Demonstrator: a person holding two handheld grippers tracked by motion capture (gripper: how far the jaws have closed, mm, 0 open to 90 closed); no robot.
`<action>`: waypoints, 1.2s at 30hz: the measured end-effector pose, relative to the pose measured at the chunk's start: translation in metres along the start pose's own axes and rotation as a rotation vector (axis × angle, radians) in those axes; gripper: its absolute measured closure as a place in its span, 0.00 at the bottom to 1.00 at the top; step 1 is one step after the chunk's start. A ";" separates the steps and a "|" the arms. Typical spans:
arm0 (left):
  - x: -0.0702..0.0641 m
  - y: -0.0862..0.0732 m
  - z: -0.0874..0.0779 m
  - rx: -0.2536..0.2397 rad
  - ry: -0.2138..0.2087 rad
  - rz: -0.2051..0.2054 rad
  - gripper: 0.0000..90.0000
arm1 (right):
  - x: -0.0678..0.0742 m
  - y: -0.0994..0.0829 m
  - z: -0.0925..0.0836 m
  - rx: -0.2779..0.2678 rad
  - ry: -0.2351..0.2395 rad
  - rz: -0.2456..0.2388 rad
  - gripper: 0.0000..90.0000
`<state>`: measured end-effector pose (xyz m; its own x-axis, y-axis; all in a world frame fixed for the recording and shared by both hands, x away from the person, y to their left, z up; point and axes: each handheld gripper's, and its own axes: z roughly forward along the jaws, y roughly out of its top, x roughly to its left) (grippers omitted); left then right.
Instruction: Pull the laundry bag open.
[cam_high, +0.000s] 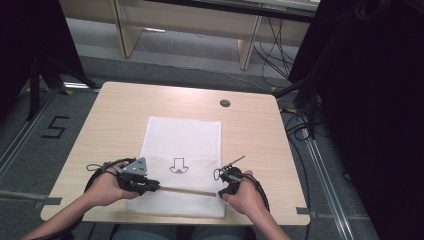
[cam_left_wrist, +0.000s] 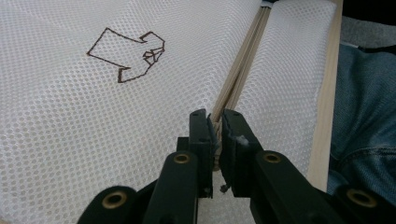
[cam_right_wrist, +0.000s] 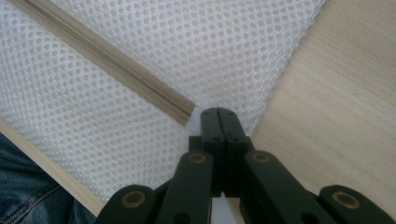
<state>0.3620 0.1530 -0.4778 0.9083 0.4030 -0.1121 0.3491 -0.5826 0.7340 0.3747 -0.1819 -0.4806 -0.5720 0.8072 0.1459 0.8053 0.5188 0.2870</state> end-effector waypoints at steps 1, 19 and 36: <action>0.000 0.000 0.000 -0.002 0.000 -0.001 0.92 | -0.001 0.000 0.000 -0.006 0.009 -0.012 1.00; 0.006 -0.003 -0.005 -0.007 0.013 -0.021 0.92 | 0.001 -0.001 -0.001 -0.015 0.016 0.010 1.00; 0.013 -0.011 -0.016 0.013 0.058 -0.010 0.92 | 0.001 0.000 0.000 0.001 0.013 0.034 1.00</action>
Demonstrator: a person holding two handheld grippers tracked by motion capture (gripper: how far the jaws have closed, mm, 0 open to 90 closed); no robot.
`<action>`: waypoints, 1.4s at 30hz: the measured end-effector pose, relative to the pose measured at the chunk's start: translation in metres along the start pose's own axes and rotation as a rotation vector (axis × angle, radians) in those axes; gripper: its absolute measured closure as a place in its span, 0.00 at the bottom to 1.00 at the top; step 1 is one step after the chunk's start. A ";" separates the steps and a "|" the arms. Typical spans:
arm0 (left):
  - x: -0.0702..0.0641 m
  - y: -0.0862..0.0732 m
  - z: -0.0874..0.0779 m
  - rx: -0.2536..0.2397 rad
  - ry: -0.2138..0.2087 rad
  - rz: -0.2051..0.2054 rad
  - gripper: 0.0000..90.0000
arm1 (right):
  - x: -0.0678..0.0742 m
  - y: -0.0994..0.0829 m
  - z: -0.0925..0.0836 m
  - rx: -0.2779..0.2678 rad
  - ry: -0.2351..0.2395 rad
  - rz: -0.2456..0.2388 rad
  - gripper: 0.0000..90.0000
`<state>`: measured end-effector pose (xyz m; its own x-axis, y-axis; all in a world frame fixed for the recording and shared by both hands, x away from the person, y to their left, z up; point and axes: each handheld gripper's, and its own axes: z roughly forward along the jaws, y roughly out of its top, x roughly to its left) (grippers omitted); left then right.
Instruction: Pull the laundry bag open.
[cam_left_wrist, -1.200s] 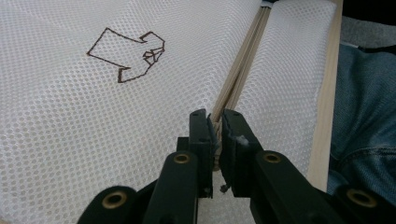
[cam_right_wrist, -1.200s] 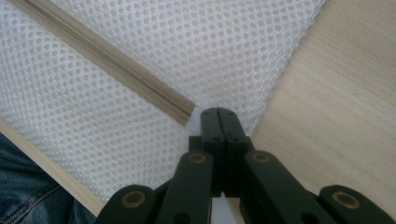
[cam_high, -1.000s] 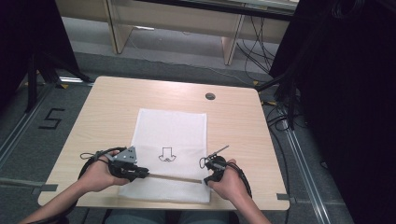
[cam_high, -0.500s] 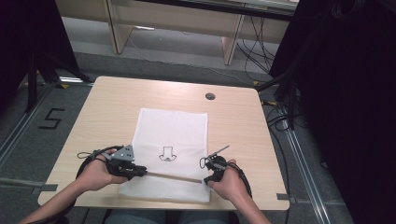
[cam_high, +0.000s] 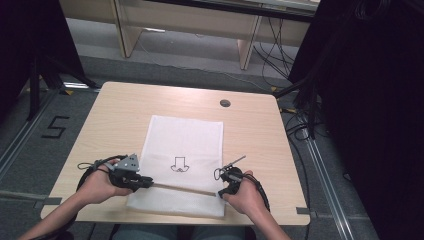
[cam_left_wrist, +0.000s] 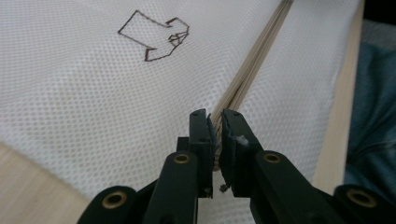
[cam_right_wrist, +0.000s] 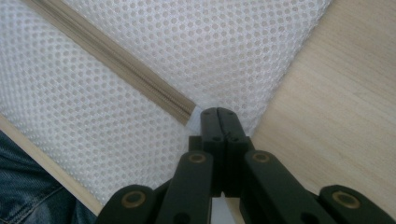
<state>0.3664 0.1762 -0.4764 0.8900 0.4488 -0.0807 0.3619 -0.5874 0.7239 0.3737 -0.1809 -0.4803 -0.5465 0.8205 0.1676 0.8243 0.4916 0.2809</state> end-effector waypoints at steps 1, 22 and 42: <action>0.002 -0.002 -0.002 0.004 0.003 -0.014 0.92 | 0.001 0.001 -0.001 0.016 -0.001 0.009 1.00; 0.011 -0.014 -0.011 0.005 0.026 -0.068 0.92 | -0.003 0.001 0.000 -0.001 0.009 -0.035 1.00; 0.015 -0.016 -0.012 0.034 0.048 -0.048 0.92 | -0.001 0.001 0.000 0.015 -0.005 -0.028 1.00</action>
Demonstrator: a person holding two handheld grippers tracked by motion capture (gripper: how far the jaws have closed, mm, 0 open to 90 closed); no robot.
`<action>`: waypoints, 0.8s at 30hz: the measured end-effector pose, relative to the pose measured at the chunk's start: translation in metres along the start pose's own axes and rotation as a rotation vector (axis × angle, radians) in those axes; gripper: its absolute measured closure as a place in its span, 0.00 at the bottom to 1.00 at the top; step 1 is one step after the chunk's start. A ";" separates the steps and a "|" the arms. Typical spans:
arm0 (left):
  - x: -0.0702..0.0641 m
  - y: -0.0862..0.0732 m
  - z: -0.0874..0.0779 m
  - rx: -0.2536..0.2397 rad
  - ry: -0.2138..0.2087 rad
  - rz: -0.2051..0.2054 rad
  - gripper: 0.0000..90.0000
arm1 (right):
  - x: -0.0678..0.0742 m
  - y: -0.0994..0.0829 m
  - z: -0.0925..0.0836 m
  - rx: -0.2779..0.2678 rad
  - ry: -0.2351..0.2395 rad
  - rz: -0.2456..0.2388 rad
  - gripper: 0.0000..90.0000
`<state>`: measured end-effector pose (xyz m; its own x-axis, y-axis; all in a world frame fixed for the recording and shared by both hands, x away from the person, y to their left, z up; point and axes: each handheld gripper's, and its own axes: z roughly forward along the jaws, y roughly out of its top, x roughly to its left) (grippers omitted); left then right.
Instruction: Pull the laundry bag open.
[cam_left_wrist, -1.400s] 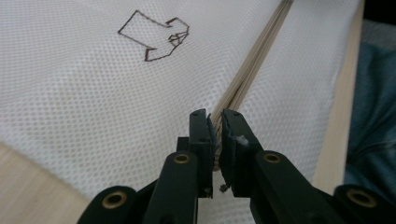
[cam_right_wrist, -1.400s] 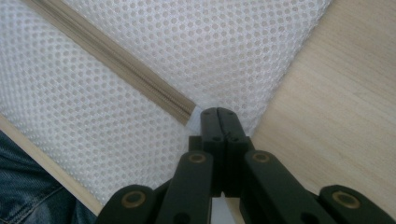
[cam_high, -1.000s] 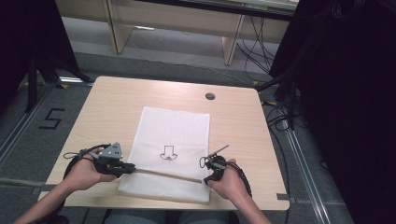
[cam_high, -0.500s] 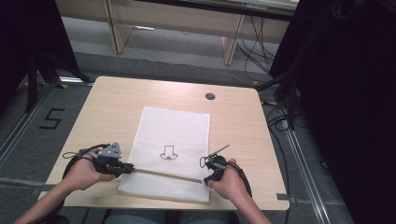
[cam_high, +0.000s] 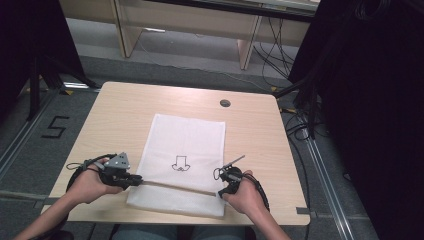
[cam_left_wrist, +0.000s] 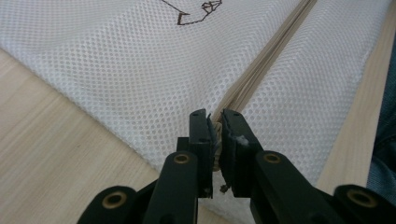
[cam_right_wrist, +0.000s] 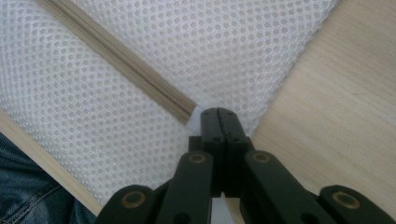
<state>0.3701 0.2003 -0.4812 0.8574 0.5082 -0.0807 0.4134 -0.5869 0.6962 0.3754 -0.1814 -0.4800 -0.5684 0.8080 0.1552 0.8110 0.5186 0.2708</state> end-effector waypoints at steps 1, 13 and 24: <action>0.000 -0.001 -0.001 0.010 0.000 -0.014 0.92 | 0.000 0.000 0.000 0.005 0.001 -0.005 1.00; 0.006 -0.004 -0.003 0.013 0.022 -0.027 0.92 | -0.002 0.000 -0.001 0.008 -0.030 -0.016 1.00; 0.009 -0.007 -0.001 0.088 0.041 -0.019 0.92 | -0.007 0.000 -0.002 -0.022 -0.064 -0.033 1.00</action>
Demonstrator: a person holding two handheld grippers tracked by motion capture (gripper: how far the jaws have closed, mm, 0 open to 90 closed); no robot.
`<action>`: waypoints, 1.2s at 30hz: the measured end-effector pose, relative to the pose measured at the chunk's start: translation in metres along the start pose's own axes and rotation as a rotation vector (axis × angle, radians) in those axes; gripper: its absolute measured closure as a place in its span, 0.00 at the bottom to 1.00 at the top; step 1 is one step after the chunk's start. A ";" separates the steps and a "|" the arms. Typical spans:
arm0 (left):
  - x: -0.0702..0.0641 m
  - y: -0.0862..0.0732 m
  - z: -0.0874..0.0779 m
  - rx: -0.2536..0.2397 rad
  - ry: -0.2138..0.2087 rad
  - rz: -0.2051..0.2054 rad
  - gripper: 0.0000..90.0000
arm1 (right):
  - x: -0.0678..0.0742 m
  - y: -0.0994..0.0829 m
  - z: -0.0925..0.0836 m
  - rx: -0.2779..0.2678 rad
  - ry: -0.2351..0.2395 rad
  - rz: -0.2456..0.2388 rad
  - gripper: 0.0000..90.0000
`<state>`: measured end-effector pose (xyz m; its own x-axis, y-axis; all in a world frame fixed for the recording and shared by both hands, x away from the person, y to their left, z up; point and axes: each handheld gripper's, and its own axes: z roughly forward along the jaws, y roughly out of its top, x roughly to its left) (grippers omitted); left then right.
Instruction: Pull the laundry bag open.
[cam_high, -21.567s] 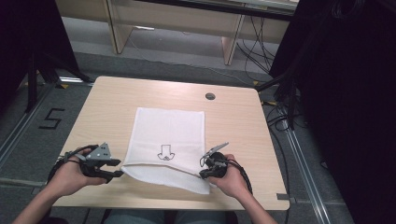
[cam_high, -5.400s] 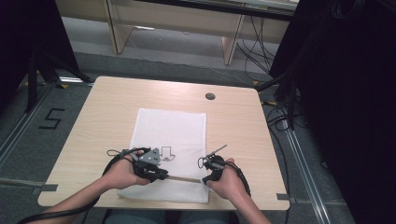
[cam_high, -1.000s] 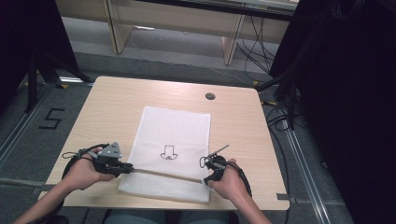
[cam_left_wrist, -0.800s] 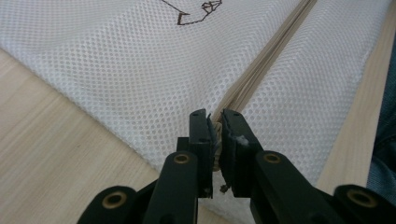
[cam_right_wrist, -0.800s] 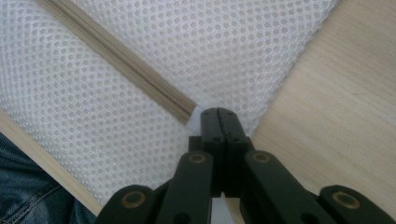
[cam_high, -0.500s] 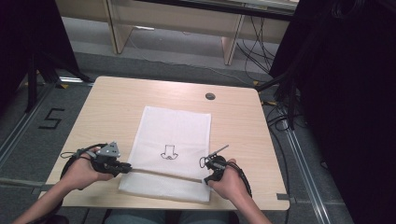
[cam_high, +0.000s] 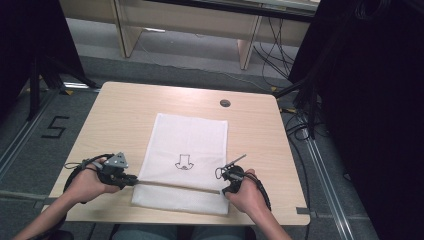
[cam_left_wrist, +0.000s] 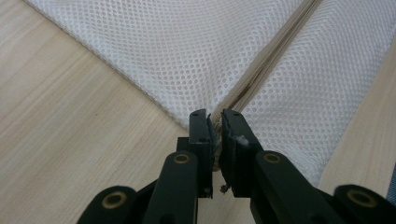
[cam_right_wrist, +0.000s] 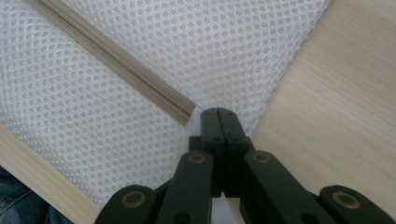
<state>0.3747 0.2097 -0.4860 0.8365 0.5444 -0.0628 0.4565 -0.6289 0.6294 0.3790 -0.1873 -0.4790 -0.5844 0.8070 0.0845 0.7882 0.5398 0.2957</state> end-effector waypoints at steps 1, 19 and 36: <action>-0.001 -0.001 0.001 -0.002 -0.001 -0.013 0.92 | 0.001 0.000 -0.001 0.008 0.002 0.010 1.00; -0.002 -0.002 0.003 -0.002 -0.011 -0.034 0.92 | 0.000 -0.002 -0.001 -0.005 -0.002 0.042 1.00; -0.007 0.004 0.000 -0.050 -0.009 -0.030 0.73 | -0.009 -0.011 -0.010 -0.107 0.044 0.048 0.91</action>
<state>0.3714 0.2030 -0.4832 0.8254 0.5574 -0.0891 0.4660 -0.5838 0.6648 0.3736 -0.2024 -0.4735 -0.5566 0.8186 0.1421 0.7916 0.4706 0.3896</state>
